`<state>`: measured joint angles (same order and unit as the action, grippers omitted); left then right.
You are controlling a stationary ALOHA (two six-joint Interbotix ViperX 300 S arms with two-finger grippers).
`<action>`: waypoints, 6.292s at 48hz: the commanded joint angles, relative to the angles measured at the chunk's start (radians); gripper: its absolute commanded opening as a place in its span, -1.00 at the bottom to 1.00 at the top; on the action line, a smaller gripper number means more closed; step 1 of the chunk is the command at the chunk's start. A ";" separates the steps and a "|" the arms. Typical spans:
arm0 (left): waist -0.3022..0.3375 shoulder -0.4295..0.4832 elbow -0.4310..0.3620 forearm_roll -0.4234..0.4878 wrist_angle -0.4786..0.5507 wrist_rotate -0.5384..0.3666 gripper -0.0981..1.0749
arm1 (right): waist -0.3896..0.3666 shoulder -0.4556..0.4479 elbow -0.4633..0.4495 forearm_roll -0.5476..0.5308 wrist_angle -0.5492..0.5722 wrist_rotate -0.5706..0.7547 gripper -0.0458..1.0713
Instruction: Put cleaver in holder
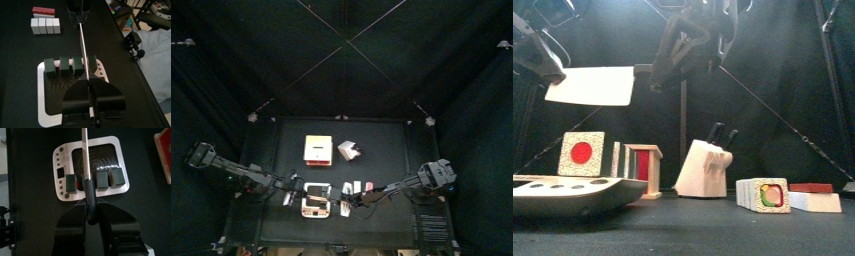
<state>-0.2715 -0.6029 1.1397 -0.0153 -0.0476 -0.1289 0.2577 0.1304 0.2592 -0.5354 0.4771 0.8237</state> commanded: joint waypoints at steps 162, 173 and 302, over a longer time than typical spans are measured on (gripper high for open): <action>0.545 0.049 -0.005 -0.058 -0.449 0.002 0.47 | -0.508 -0.192 -0.201 0.477 0.934 -0.172 -0.02; 0.545 0.049 -0.003 -0.058 -0.449 0.002 0.47 | -0.506 -0.195 -0.204 0.479 0.939 -0.172 -0.02; 0.546 0.049 0.002 -0.060 -0.430 0.002 0.47 | -0.603 0.012 -0.437 0.549 1.085 -0.252 0.00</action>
<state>0.2715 -0.5522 1.1536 -0.0752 -0.4740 -0.1273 -0.3344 0.1611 -0.1442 0.0169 1.5616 0.5737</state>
